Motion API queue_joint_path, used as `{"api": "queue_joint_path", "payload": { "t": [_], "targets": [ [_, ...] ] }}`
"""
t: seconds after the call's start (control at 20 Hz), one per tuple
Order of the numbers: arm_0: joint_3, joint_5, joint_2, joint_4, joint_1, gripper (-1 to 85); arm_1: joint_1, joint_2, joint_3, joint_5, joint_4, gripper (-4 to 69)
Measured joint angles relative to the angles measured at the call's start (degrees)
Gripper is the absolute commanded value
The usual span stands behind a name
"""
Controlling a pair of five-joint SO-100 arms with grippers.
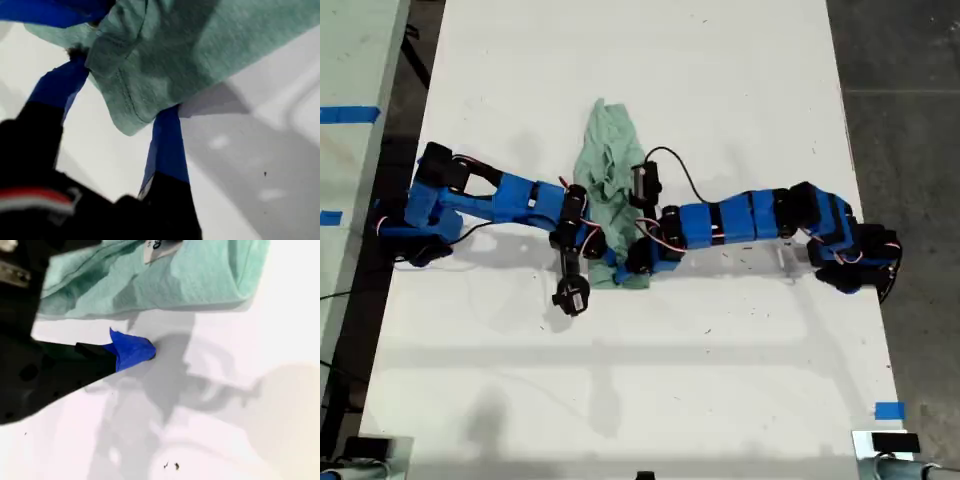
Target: Fold tshirt
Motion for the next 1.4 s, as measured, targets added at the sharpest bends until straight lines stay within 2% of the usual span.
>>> {"api": "queue_joint_path", "payload": {
  "t": [0.1, 0.15, 0.2, 0.25, 0.6, 0.85, 1.1, 1.2, 1.4],
  "targets": [
    [-2.9, 0.7, -2.1, -0.7, 0.0, 20.3, 0.0, -1.8, -1.7, 0.8, -0.2, 12.2],
    [-4.1, 0.8, -3.0, -0.8, 0.0, 14.8, 0.0, -2.6, -2.5, 1.2, -0.5, 6.8],
    [-4.7, 0.8, -3.4, -1.3, 0.0, 5.4, -0.1, -3.4, -3.6, 1.7, -0.8, 0.1],
    [-6.1, 1.1, -4.3, -1.6, 0.0, 1.1, -0.4, -4.0, -3.8, 2.1, -1.8, -2.1],
    [-7.1, 0.0, -3.7, -1.3, 0.4, 0.0, -2.3, -2.5, -2.8, 1.8, -1.9, -2.1],
    [-18.7, 4.3, -2.7, 8.3, 5.7, 0.0, -6.2, 6.3, -1.7, -1.6, 0.4, -2.0],
    [-20.5, 8.5, 5.0, 9.0, 10.3, 0.0, -10.0, 16.4, -1.3, -4.7, 2.2, -2.0],
    [-20.5, 10.0, 7.9, 9.4, 9.6, 0.0, -9.6, 17.8, -0.8, -6.0, 2.2, -2.0],
    [-20.5, 17.1, 14.0, 12.7, 0.9, 0.0, -0.4, 20.7, 0.6, -11.3, 2.9, -2.0]
  ]
}}
